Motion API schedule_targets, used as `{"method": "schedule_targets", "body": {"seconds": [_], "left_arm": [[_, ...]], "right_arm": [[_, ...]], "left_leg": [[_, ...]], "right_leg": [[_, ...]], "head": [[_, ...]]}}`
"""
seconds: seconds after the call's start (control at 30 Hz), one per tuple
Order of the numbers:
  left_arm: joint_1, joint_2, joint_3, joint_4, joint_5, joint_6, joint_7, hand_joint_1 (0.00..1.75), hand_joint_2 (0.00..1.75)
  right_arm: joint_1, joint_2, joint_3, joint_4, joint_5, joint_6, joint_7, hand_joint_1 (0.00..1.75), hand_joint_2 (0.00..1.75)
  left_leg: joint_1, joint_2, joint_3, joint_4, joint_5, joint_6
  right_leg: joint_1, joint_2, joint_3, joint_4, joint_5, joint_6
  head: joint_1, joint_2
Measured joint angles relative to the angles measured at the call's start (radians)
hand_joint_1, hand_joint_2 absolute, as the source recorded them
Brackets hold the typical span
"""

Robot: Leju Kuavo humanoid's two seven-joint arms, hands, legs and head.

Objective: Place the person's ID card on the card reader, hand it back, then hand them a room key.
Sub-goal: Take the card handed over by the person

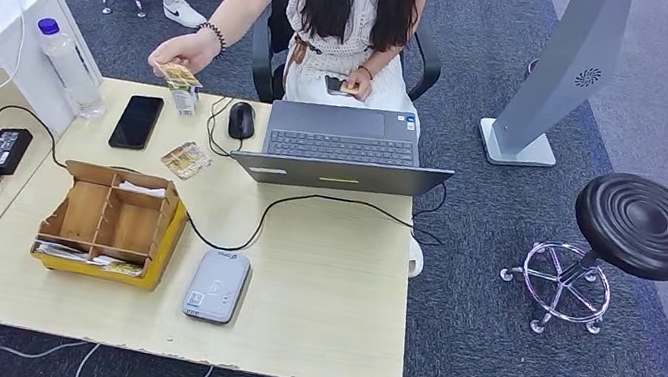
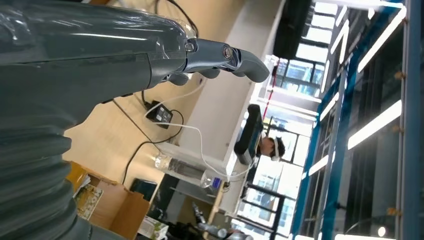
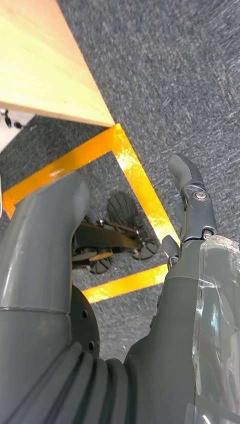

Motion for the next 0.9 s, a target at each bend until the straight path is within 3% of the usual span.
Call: {"method": "schedule_targets", "body": {"seconds": [0.1,0.23,0.33,0.47,0.67,0.77,0.9], "left_arm": [[-0.038,0.01,-0.016,-0.062,-0.188,0.061,-0.039,0.0,1.75],[-0.092,0.092,-0.176,-0.117,-0.561,0.418,-0.107,0.0,1.75],[-0.126,0.181,-0.336,-0.131,-0.639,0.593,-0.09,0.0,1.75],[-0.13,0.251,-0.456,-0.138,-0.623,0.645,-0.091,0.0,1.75],[-0.131,0.3,-0.533,-0.142,-0.649,0.666,-0.086,0.0,1.75],[-0.201,0.355,-0.592,-0.112,-0.924,0.738,0.018,0.0,1.75],[-0.452,0.48,-0.752,0.079,-1.418,0.796,0.266,0.0,1.75]], "right_arm": [[-0.005,0.0,0.002,0.003,0.03,-0.001,0.013,0.0,1.75],[-0.022,0.0,0.015,0.009,0.072,0.002,0.041,0.0,1.75],[-0.039,0.0,0.026,0.014,0.084,0.0,0.049,0.0,1.75],[-0.043,0.001,0.03,0.018,0.086,-0.002,0.052,0.0,1.75],[-0.044,0.001,0.033,0.02,0.09,-0.001,0.053,0.0,1.75],[-0.047,0.002,0.041,0.023,0.108,0.002,0.07,0.0,1.75],[-0.073,0.011,0.062,0.027,0.132,0.003,0.102,0.0,1.75]], "left_leg": [[0.0,0.0,0.001,0.0,0.0,0.0],[0.0,-0.001,0.001,0.0,0.002,-0.001],[0.0,-0.001,0.001,0.0,0.003,-0.001],[0.0,0.0,0.002,0.0,0.003,-0.001],[0.0,0.0,0.002,0.0,0.003,-0.001],[0.0,-0.003,0.0,0.001,0.004,0.0],[0.0,-0.01,-0.002,0.001,0.011,-0.002]], "right_leg": [[0.0,0.001,0.0,0.0,0.0,0.0],[0.0,-0.001,0.0,0.0,0.001,-0.001],[0.0,-0.001,0.002,0.0,0.002,-0.002],[0.0,0.001,0.002,0.001,0.002,-0.002],[0.0,0.001,0.0,0.0,0.002,-0.002],[0.0,-0.004,-0.002,0.0,0.002,-0.002],[0.0,-0.01,-0.003,0.0,0.007,-0.002]], "head": [[0.0,0.0],[0.0,0.0],[0.0,0.0],[0.0,0.0],[0.0,0.0],[0.0,0.0],[-0.001,0.0]]}}
